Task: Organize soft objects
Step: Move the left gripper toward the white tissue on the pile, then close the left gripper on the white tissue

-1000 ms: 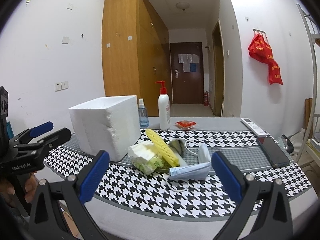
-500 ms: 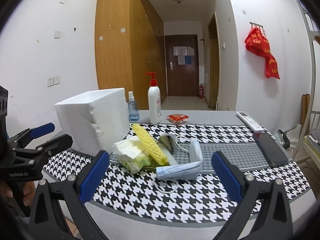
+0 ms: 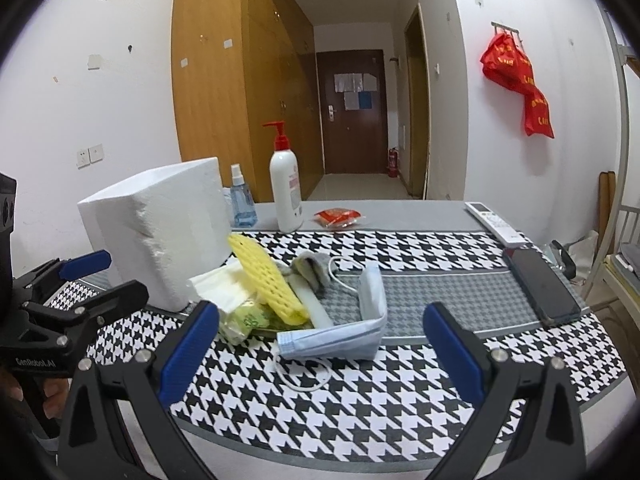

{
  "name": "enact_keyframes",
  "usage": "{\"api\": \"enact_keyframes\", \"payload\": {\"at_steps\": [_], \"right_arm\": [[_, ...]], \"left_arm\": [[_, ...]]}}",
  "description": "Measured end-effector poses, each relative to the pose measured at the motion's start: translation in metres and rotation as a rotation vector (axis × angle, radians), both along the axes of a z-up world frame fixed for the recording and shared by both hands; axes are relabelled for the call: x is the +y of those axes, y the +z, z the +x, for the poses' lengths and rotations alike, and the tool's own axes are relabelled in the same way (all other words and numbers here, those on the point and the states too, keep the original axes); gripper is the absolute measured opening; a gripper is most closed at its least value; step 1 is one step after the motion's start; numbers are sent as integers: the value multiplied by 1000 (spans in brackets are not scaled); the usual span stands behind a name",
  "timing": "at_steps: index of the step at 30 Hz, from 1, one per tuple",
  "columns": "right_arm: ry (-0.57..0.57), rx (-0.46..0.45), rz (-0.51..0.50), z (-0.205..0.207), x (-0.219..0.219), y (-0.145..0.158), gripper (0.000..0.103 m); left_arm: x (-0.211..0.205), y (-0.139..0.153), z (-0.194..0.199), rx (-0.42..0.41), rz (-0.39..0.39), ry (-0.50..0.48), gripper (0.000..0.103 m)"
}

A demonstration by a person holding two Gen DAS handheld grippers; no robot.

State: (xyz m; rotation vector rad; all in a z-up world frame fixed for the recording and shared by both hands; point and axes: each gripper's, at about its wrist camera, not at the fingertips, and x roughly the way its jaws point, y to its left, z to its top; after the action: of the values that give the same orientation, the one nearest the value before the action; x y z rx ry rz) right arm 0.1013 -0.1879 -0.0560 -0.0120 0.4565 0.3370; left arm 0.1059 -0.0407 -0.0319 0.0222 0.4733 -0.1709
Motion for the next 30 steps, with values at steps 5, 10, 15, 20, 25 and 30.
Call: {"api": "enact_keyframes", "payload": {"at_steps": [5,10,15,20,25,30], "right_arm": [[-11,20,-10,6,-4,-3,103],[-16,37,-5,12,-8,-7,103],[-21,63,-20,21,-11,-11,103],[-26,79,-10,30,-14,-17,103],[-25,93,9,38,-17,-19,103],[-17,108,17,46,-16,-21,103]], "left_arm": [[-9,-8,14,31,12,-19,102],[-11,-11,26,52,-5,-7,102],[-17,-17,40,84,-10,-5,101],[-23,-19,50,102,-6,-21,100],[-19,-24,68,148,6,38,93],[-19,-31,76,182,10,65,85]]}}
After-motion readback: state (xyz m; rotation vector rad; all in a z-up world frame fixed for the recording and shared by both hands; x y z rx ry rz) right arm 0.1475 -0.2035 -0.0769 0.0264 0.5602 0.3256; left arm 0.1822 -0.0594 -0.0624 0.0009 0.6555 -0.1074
